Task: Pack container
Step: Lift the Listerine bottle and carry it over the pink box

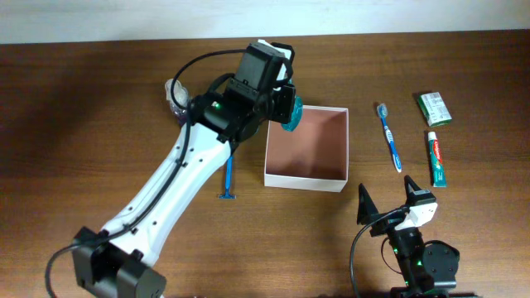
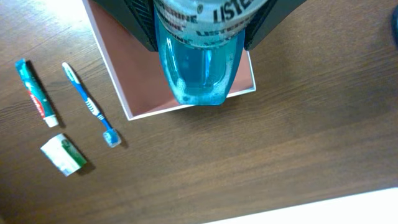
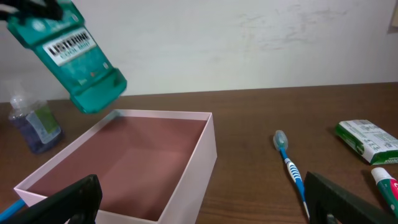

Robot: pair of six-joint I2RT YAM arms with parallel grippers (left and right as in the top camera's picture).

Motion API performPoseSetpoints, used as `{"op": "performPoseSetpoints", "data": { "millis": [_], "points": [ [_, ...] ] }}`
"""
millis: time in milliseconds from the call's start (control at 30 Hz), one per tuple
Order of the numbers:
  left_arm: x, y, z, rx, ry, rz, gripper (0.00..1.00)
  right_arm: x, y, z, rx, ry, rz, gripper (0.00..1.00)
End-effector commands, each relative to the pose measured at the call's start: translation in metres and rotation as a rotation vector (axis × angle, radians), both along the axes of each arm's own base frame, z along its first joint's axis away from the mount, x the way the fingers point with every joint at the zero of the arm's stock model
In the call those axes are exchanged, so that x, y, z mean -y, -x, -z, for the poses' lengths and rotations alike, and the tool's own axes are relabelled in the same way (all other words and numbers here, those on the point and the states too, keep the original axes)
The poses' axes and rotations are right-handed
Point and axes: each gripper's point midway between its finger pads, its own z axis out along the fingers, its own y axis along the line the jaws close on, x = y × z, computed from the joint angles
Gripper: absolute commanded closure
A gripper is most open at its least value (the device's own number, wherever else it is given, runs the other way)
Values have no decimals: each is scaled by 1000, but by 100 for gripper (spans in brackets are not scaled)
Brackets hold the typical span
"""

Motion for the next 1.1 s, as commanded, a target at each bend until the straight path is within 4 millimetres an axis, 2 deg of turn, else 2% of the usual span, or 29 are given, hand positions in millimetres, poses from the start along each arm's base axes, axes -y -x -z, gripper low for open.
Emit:
{"op": "performPoseSetpoints", "data": {
  "millis": [0,267,567,1067],
  "points": [
    [6,-9,-8,36,10,3,83,-2,1,2,-1,7,-8,2],
    [7,-20,28,-16,-46,-15,82,-2,1,2,-1,7,-8,1],
    [6,-29,50,-31,-87,-41,82,-2,1,2,-1,8,-8,1],
    [8,-31,79,-80,-125,-40,82,-2,1,2,-1,7,-8,1]
  ]
}}
